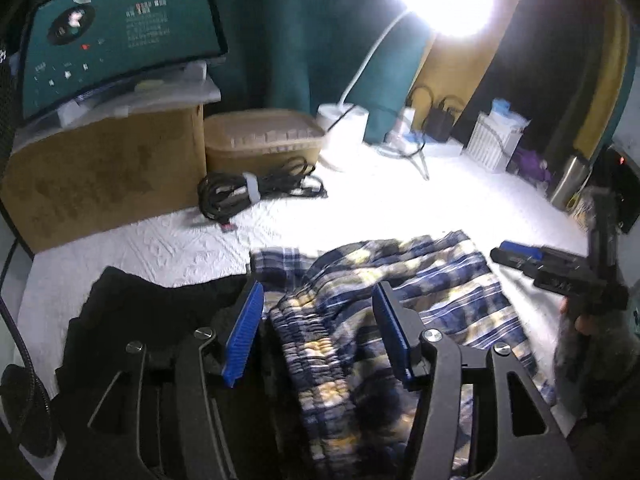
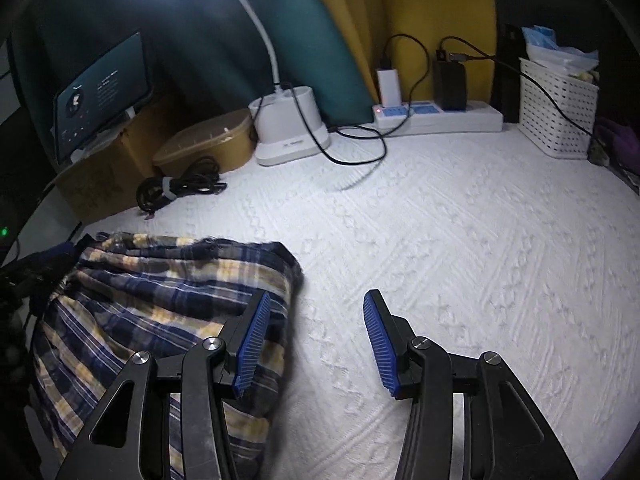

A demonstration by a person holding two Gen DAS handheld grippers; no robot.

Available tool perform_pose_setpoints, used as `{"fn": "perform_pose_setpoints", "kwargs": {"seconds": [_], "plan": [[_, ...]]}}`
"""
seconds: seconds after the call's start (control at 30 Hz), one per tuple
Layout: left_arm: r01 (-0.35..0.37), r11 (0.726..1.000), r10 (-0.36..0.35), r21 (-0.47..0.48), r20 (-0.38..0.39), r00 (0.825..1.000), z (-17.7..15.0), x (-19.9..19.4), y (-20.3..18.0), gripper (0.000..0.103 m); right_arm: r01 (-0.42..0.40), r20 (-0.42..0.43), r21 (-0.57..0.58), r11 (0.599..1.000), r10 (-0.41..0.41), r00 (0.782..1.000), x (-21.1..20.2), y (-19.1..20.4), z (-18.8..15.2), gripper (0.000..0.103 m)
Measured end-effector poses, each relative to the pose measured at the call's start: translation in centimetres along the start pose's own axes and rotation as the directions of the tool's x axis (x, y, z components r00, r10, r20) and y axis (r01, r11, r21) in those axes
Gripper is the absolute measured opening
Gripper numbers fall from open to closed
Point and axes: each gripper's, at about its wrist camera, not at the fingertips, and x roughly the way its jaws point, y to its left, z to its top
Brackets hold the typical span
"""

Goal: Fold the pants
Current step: 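Open both grippers and smooth the folded pants flat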

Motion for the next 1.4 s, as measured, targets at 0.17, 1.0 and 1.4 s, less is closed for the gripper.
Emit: {"fn": "perform_pose_setpoints", "kwargs": {"seconds": [0.17, 1.0, 1.4], "plan": [[-0.023, 1.000, 0.023, -0.001, -0.048, 0.999, -0.3, 2.0, 0.9, 0.057, -0.021, -0.024, -0.032, 0.999, 0.020, 1.000, 1.5, 1.2, 0.5, 0.050], [-0.018, 0.999, 0.020, -0.039, 0.044, 0.999, -0.5, -1.2, 1.5, 0.060, 0.059, -0.028, -0.038, 0.998, -0.060, 0.998, 1.3, 1.1, 0.1, 0.051], [0.013, 1.000, -0.013, -0.001, 0.014, 1.000, -3.8, -2.5, -0.7, 0.060, 0.044, -0.023, -0.059, 0.997, -0.046, 0.999, -0.9, 2.9, -2.5, 0.051]]}}
